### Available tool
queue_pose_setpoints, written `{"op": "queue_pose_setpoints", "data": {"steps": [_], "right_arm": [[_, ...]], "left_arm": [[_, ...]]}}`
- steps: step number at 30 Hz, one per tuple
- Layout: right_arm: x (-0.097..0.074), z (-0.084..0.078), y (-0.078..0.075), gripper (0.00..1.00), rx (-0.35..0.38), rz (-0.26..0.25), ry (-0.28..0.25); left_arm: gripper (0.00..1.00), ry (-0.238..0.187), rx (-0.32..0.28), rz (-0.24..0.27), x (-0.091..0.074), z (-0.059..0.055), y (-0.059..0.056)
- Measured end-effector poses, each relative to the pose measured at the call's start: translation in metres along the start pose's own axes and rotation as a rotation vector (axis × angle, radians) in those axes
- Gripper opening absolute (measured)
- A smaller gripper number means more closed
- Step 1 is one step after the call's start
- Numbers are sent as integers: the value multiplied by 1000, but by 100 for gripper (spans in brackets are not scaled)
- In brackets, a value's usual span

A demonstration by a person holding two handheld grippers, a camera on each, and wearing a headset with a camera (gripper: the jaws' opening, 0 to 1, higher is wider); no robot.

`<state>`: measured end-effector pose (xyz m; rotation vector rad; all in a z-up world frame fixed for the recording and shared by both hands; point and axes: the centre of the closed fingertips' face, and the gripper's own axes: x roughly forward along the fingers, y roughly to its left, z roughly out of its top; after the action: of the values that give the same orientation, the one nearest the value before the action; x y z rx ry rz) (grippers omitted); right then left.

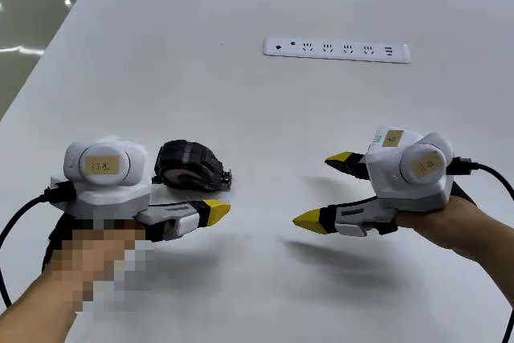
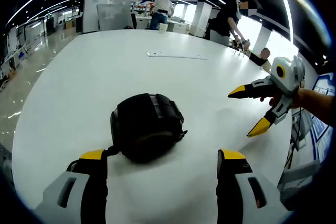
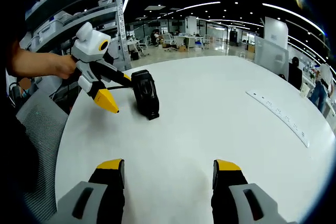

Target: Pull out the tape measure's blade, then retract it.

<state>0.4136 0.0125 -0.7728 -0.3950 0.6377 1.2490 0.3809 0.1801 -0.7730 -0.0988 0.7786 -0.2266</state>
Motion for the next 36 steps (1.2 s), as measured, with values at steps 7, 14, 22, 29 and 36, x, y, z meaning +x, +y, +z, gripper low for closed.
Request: {"op": "queue_pose_setpoints", "data": {"steps": [7,14,22,29,36], "right_arm": [[-7,-6,1,72,27,-23,-12],[-16,-8,1,81,67,-52,-50],[-25,-12,2,89,85,-85,-81],[-31,-16,2,96,113,-107,-102],[-35,-17,6,99,124,-117,-112]], "left_arm": [[88,-12,29,-21,-4,-2,-3],[92,-41,64,-38,-7,2,-3],[97,-68,128,-65,-13,1,-5],[97,-92,207,-104,-19,3,-13],[96,-106,232,-135,-23,1,-19]]}}
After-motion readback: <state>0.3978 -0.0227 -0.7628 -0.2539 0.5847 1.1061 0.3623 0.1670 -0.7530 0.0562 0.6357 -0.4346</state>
